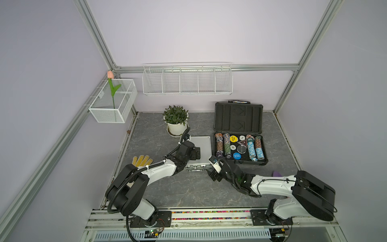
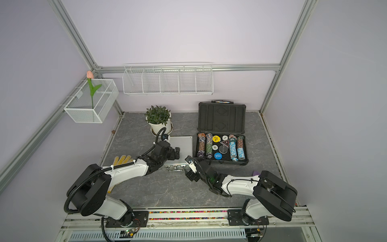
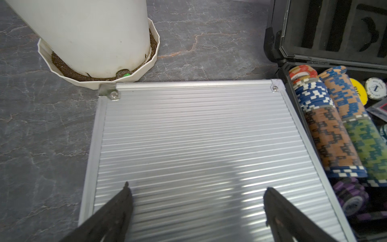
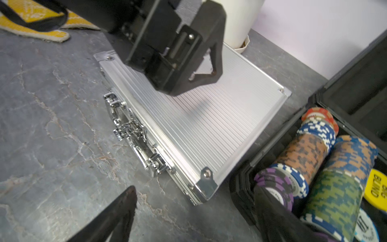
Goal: Close the poker set cases
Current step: Close the lid of the poker set case, then fasten the fastener on the poker set case.
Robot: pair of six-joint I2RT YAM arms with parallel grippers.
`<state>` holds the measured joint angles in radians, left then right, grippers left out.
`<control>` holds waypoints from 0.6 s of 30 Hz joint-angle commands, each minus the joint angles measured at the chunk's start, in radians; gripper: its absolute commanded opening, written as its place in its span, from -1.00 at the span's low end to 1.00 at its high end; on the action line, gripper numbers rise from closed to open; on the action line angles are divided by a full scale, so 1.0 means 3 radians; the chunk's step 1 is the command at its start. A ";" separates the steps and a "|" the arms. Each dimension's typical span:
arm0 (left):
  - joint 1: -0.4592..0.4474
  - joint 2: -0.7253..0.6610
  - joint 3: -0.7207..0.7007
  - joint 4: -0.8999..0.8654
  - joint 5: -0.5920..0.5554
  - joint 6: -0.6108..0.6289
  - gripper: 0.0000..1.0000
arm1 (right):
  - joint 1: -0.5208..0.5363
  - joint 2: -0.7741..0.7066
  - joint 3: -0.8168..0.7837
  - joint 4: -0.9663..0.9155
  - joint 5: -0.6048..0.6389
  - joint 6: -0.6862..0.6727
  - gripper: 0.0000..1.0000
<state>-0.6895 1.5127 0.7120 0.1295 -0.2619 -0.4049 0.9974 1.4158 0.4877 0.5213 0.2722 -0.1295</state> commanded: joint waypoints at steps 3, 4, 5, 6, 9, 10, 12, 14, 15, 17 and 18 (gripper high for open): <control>-0.0003 -0.0015 -0.0252 -0.0232 0.0033 -0.0341 0.97 | 0.0011 0.0250 0.0353 -0.0061 -0.0270 -0.0784 0.77; -0.0003 -0.0026 -0.0268 -0.0232 0.0012 -0.0366 0.97 | 0.0012 0.0304 0.0371 0.0014 -0.0320 -0.0862 0.77; -0.0005 -0.0033 -0.0280 -0.0235 -0.0007 -0.0399 0.97 | 0.0011 0.0346 0.0378 0.0097 -0.0364 -0.0924 0.77; 0.0002 -0.0037 -0.0298 -0.0238 -0.0026 -0.0431 0.97 | 0.0011 0.0394 0.0400 0.0165 -0.0421 -0.0975 0.77; 0.0003 -0.0063 -0.0357 -0.0213 -0.0061 -0.0485 0.98 | 0.0008 0.0561 0.0565 0.0115 -0.0491 -0.1077 0.77; 0.0003 -0.0076 -0.0379 -0.0207 -0.0080 -0.0506 0.98 | 0.0007 0.0622 0.0603 0.0117 -0.0486 -0.1101 0.77; 0.0004 -0.0096 -0.0418 -0.0188 -0.0098 -0.0526 0.98 | 0.0009 0.0731 0.0643 0.0180 -0.0483 -0.1132 0.77; 0.0008 -0.0124 -0.0463 -0.0164 -0.0118 -0.0546 0.98 | 0.0009 0.0817 0.0661 0.0276 -0.0472 -0.1151 0.77; 0.0008 -0.0142 -0.0484 -0.0149 -0.0127 -0.0552 0.98 | 0.0008 0.0852 0.0664 0.0330 -0.0451 -0.1152 0.77; 0.0013 -0.0166 -0.0515 -0.0119 -0.0143 -0.0563 0.98 | 0.0004 0.0906 0.0669 0.0407 -0.0432 -0.1154 0.77; 0.0018 -0.0182 -0.0525 -0.0111 -0.0150 -0.0562 0.98 | 0.0006 0.0939 0.0679 0.0433 -0.0423 -0.1148 0.77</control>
<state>-0.6895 1.4410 0.6071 0.2192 -0.3038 -0.5133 0.9974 1.6760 0.6750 0.5888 0.1558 -0.4335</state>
